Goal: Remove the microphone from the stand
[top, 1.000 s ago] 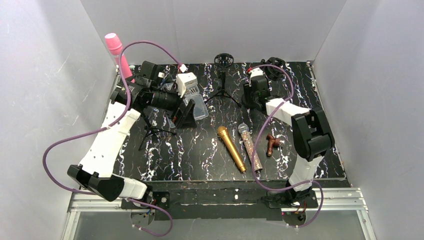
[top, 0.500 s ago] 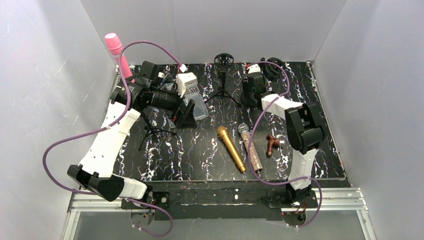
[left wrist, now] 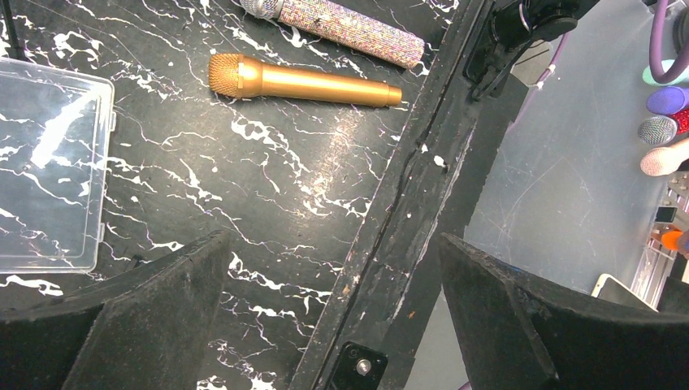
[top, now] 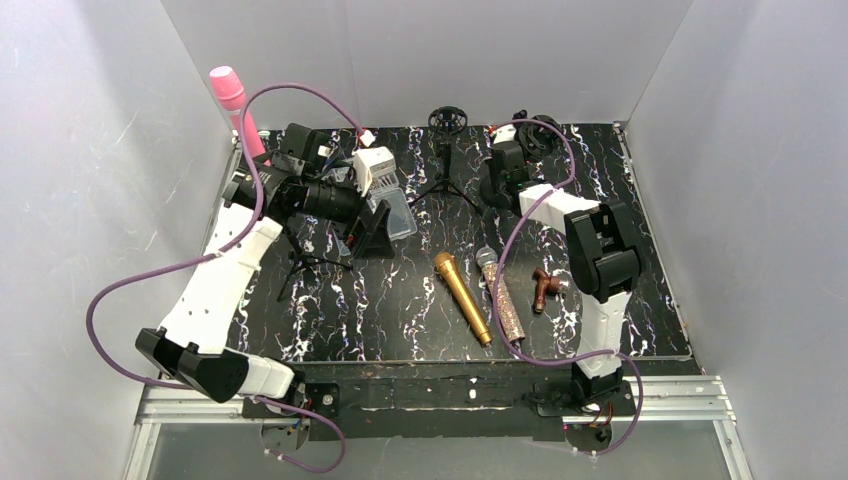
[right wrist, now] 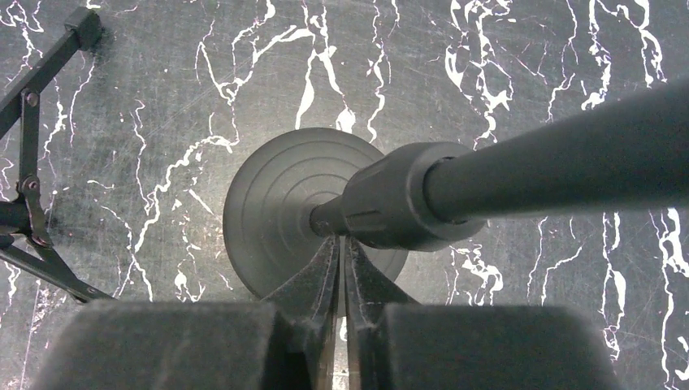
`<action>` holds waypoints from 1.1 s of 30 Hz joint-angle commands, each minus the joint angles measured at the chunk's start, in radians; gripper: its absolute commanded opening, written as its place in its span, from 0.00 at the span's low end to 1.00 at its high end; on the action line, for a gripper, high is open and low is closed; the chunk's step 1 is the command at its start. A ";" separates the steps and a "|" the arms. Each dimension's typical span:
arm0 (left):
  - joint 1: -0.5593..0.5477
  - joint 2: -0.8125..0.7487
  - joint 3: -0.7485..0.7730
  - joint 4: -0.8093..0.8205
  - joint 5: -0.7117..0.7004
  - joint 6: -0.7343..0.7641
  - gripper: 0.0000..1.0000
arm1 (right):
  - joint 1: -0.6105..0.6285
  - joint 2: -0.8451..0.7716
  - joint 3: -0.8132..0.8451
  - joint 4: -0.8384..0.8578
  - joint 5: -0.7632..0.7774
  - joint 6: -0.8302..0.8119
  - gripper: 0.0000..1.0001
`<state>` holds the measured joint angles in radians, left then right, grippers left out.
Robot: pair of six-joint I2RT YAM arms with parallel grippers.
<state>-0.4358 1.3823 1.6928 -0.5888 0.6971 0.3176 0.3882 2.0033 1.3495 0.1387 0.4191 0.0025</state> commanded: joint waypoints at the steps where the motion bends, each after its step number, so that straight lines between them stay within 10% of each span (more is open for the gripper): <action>1: 0.002 -0.005 -0.011 -0.048 0.056 -0.005 0.99 | -0.002 -0.014 0.031 0.068 0.027 0.001 0.07; 26: 0.002 -0.047 -0.023 -0.043 0.084 -0.010 0.99 | 0.027 -0.369 -0.248 -0.042 -0.115 -0.058 0.01; 33: 0.002 -0.062 -0.031 -0.039 0.094 -0.014 0.99 | 0.052 -0.473 -0.283 -0.078 -0.054 -0.024 0.45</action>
<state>-0.4358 1.3552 1.6764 -0.5819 0.7326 0.3099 0.4278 1.6127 1.0611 0.0631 0.3214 -0.0338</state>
